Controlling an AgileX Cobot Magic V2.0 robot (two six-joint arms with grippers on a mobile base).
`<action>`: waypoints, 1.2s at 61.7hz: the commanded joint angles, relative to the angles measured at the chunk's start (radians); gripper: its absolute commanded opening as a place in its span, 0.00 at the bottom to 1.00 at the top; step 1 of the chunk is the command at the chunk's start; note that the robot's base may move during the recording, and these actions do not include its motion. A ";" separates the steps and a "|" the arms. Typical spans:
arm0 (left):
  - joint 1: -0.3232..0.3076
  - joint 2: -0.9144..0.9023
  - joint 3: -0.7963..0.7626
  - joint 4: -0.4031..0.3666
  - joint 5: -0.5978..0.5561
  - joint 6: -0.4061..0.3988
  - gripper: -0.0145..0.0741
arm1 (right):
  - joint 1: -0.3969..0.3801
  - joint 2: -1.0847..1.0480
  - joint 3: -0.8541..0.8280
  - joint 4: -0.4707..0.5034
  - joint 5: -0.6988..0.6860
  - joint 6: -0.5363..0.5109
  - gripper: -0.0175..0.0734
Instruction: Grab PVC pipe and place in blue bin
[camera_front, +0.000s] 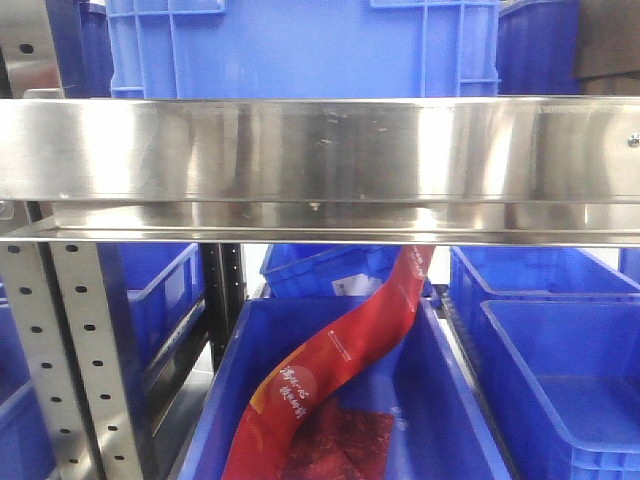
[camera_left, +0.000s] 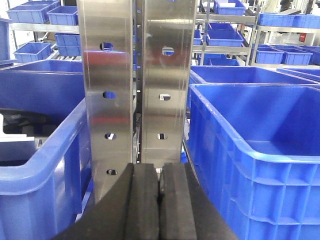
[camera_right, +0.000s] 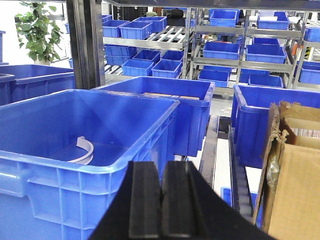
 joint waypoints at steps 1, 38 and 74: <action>0.001 -0.008 -0.003 -0.008 -0.026 -0.002 0.04 | -0.005 -0.009 0.004 -0.007 -0.010 -0.008 0.01; 0.001 -0.008 -0.003 -0.008 -0.026 -0.002 0.04 | -0.005 -0.009 0.004 -0.007 -0.010 -0.008 0.01; 0.006 -0.008 -0.003 -0.008 -0.026 -0.002 0.04 | -0.005 -0.009 0.004 -0.007 -0.010 -0.008 0.01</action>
